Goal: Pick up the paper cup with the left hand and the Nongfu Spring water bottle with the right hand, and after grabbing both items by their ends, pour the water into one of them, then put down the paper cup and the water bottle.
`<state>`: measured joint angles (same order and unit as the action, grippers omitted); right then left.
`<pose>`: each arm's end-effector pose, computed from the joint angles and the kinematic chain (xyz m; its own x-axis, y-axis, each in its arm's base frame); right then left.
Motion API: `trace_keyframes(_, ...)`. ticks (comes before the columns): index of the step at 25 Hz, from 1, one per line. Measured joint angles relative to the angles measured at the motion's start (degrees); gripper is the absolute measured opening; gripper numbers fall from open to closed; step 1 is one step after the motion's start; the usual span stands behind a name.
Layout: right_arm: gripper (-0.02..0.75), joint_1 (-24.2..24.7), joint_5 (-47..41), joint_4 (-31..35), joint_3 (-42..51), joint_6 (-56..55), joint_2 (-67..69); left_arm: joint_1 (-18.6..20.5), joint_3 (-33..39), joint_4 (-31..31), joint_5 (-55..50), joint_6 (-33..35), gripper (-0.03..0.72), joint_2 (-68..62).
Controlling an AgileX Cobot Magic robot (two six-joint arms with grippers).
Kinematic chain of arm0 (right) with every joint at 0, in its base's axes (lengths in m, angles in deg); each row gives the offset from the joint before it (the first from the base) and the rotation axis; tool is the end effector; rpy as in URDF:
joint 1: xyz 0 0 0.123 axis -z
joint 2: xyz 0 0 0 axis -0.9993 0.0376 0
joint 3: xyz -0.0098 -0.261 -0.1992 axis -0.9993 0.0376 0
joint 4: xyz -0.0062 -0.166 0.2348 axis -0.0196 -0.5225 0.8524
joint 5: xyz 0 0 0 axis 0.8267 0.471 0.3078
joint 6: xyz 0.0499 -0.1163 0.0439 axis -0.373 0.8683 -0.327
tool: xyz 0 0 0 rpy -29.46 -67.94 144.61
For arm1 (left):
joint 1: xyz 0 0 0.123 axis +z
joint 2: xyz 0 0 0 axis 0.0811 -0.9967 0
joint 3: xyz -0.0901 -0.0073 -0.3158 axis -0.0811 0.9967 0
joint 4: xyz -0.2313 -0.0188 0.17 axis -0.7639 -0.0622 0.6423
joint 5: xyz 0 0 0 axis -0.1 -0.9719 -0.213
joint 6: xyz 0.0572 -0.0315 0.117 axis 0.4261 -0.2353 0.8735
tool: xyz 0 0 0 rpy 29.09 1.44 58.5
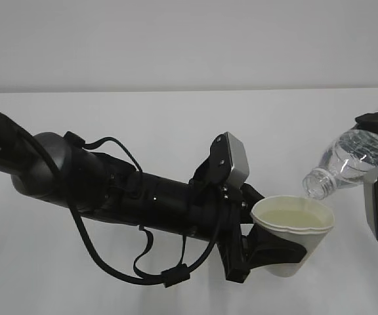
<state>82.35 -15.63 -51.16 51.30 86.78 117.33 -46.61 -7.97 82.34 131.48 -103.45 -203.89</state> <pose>0.2741 0.0427 0.2034 0.3038 -0.9195 0.2495 -0.2602 -0.3320 -0.9067 0.2789 -0.3872 0.1110 -0.1558 0.2831 -0.9463 0.9855 -0.0211 -0.1685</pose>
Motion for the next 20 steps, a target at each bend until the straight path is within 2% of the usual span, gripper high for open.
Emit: trace_keyframes(20, 0.402, 0.00, 0.00, 0.00, 0.00, -4.09, 0.00, 0.00, -0.61, 0.00, -0.20, 0.00, 0.426, -0.13)
